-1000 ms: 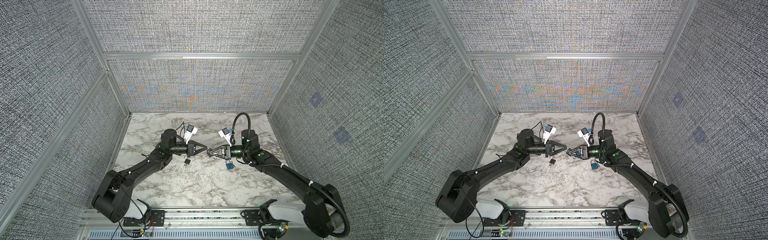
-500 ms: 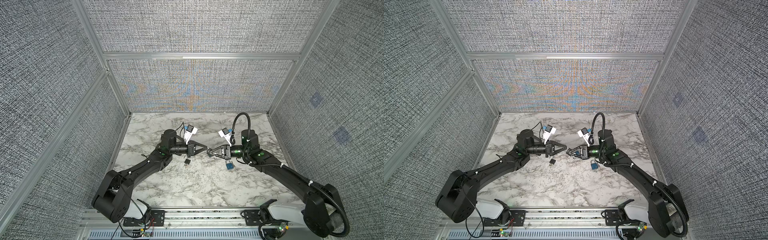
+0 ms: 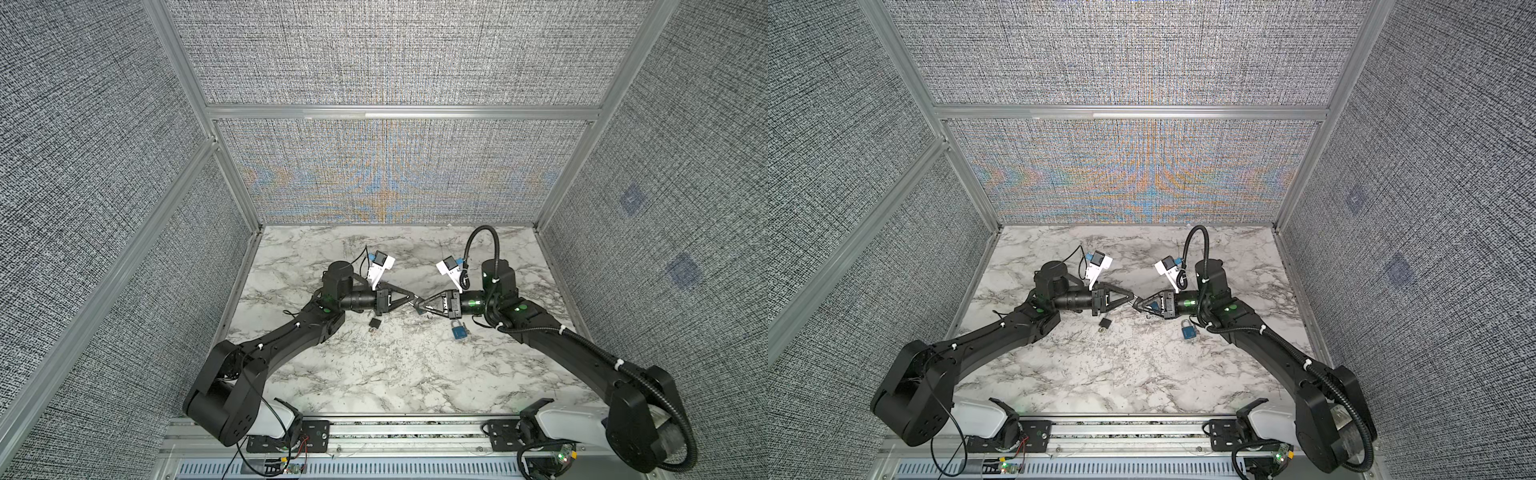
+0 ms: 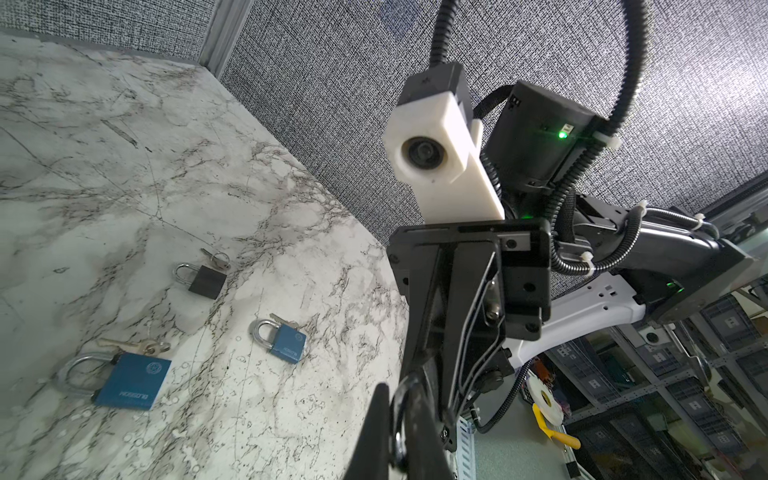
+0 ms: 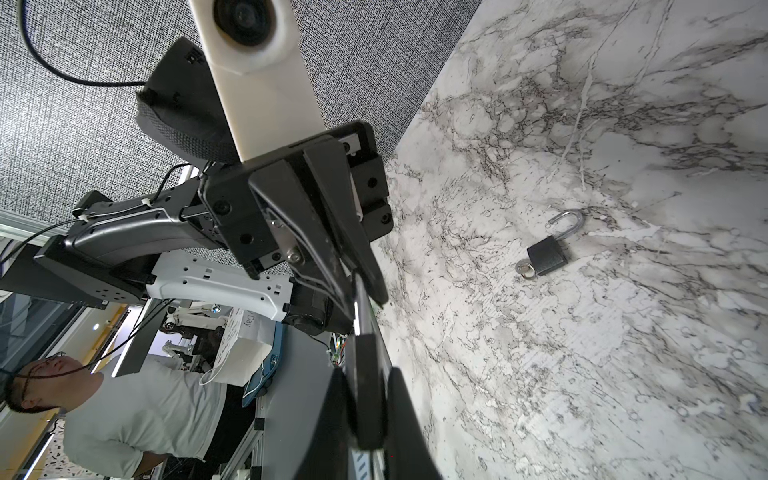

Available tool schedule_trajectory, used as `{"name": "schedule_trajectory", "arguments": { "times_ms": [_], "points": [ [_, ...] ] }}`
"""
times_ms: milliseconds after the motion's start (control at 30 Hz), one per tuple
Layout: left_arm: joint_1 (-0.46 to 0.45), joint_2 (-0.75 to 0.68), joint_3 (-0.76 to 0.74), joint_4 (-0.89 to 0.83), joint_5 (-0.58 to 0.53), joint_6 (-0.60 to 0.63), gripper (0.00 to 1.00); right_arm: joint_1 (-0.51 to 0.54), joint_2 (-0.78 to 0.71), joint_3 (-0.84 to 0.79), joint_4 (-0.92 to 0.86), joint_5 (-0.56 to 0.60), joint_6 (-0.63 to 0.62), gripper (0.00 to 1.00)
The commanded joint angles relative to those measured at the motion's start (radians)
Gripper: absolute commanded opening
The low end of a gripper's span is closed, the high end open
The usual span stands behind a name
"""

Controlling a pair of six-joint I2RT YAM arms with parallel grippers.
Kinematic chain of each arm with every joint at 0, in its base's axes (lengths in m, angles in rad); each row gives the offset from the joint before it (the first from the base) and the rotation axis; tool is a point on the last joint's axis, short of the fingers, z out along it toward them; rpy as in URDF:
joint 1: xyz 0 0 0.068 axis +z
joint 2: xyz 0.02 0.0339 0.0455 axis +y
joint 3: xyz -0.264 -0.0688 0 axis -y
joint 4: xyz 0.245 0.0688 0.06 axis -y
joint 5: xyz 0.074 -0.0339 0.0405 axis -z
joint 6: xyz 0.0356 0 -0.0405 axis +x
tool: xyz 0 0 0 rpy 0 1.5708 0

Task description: Lock with the key

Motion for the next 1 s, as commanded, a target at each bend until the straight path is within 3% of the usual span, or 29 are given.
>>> {"name": "schedule_trajectory", "arguments": {
  "times_ms": [0,467,700,867,967],
  "points": [
    [-0.029,0.009,-0.01,-0.052,0.045,-0.002,0.0,0.006,0.004,0.013,0.238,-0.011,0.025,0.0],
    [-0.045,0.015,-0.024,-0.02,0.039,-0.016,0.0,0.006,0.023,0.014,0.26,0.0,0.032,0.0],
    [-0.03,0.006,-0.015,-0.023,-0.017,-0.019,0.0,0.006,0.024,0.003,0.204,0.01,0.003,0.0],
    [0.002,0.002,-0.002,-0.039,-0.052,-0.032,0.0,0.0,0.01,-0.031,0.198,0.012,0.001,0.35],
    [0.021,-0.008,0.01,-0.056,-0.067,-0.033,0.0,-0.018,-0.01,-0.065,0.212,0.006,0.014,0.41]
  ]
}}
